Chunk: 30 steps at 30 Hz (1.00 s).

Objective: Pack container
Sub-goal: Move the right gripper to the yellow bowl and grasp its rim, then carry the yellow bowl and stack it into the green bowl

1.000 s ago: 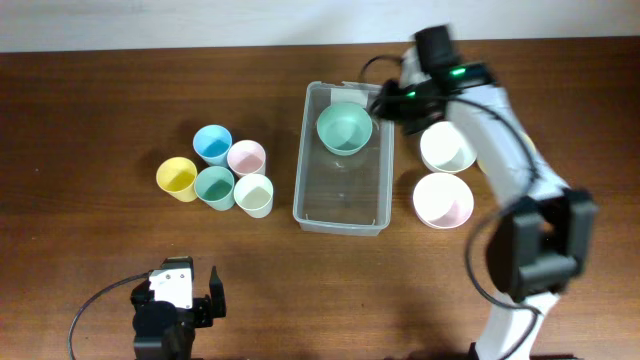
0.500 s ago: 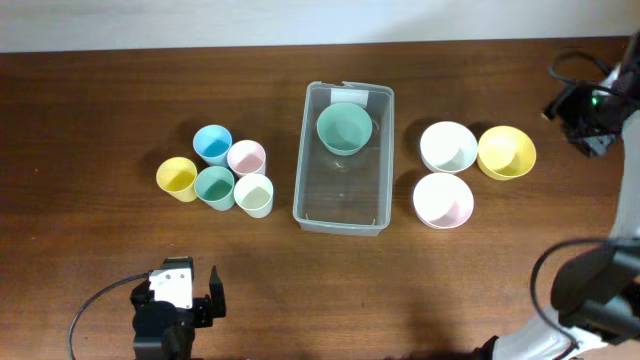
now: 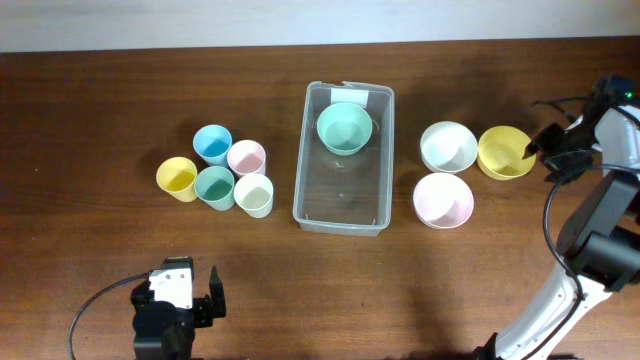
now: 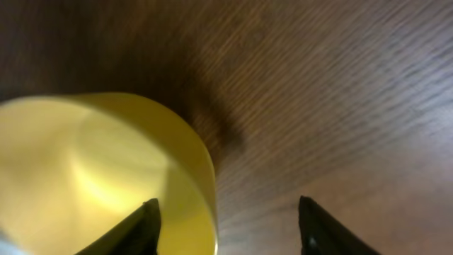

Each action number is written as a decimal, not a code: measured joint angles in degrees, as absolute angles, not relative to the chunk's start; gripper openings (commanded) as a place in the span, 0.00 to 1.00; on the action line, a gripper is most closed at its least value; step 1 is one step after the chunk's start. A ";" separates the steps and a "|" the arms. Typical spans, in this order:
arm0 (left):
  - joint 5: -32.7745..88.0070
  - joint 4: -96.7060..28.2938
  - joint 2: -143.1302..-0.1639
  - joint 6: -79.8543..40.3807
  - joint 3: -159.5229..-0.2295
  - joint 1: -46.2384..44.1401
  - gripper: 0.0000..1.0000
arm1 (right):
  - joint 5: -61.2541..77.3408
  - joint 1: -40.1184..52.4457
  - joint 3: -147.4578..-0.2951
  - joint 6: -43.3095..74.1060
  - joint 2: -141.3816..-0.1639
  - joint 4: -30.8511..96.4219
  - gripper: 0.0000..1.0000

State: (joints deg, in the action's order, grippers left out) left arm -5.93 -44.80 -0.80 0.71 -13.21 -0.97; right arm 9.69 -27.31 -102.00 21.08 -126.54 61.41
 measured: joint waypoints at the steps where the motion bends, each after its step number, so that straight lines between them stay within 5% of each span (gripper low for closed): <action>1: -5.93 -44.80 -0.80 0.69 -13.21 -0.97 1.00 | 10.09 -27.31 -102.00 20.67 -127.22 60.80 0.37; 3: -5.91 -44.80 -0.80 0.71 -13.21 -0.97 1.00 | 11.00 -27.31 -101.97 20.38 -128.42 59.86 0.18; 9: -5.91 -44.80 -0.80 0.71 -13.21 -0.97 1.00 | 12.51 -27.31 -101.97 20.18 -129.23 57.80 0.04; 20: -5.91 -44.80 -0.80 0.71 -13.21 -0.97 1.00 | 13.23 -28.18 -102.28 20.40 -127.35 63.66 0.04; 30: -5.91 -44.80 -0.80 0.71 -13.21 -0.97 1.00 | 23.97 -21.71 -111.33 20.53 -105.19 67.26 0.04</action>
